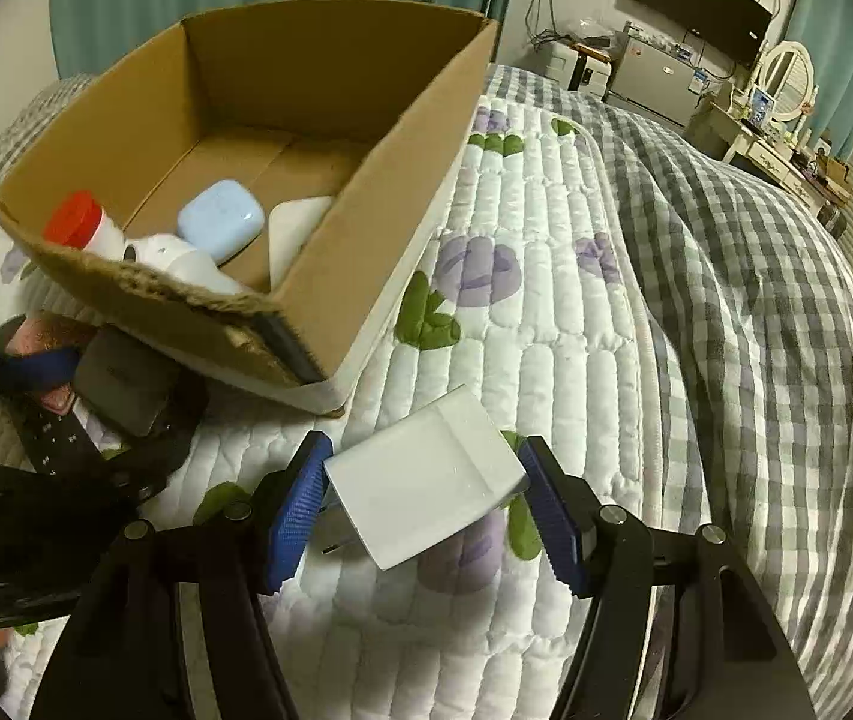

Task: Organize rigid objects
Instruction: 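Grasp the grey UGREEN power bank with the left tool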

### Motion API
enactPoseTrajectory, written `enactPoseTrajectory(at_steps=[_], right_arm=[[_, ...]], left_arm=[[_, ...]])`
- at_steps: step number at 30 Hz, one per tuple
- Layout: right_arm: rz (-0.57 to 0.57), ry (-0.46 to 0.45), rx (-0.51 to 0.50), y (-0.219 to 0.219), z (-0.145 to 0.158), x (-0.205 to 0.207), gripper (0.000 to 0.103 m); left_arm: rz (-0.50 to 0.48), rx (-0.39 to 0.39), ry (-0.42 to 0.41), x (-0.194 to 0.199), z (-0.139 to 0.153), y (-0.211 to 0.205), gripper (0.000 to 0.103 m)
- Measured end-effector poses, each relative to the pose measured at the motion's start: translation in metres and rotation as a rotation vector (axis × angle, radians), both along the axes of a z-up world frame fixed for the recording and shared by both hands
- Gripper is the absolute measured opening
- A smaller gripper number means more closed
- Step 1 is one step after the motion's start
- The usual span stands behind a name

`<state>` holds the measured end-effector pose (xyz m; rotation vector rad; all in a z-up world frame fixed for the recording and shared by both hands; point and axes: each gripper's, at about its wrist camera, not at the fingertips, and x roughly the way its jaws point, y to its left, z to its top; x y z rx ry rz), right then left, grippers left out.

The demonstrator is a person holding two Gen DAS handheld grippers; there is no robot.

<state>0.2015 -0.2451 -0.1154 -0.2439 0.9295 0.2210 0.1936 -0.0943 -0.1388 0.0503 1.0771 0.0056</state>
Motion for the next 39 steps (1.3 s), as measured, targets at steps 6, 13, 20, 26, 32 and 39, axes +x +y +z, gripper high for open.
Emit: enactPoseTrajectory(at_steps=[6,13,20,26,32,39], right_arm=[[0.012,0.005,0.016,-0.002,-0.002,0.002,0.064],[0.001,-0.015,0.005,-0.008,0.021,-0.002,0.064],[0.018,-0.077,-0.024,-0.007,0.075,-0.031,0.064],[0.041,-0.164,-0.012,-0.003,0.138,-0.054,0.064],[0.067,-0.235,0.04,0.013,0.184,-0.053,0.064],[0.087,-0.27,0.109,0.049,0.195,-0.01,0.064]], left_arm=[[0.0,0.026,-0.009,-0.004,0.001,-0.004,0.068],[-0.039,0.016,-0.023,-0.027,0.023,-0.01,0.067],[-0.079,-0.028,-0.072,-0.065,0.074,-0.005,0.067],[-0.111,-0.036,-0.176,-0.081,0.136,0.003,0.067],[-0.117,-0.009,-0.268,-0.063,0.183,0.026,0.067],[-0.126,0.013,-0.294,-0.009,0.181,0.048,0.067]])
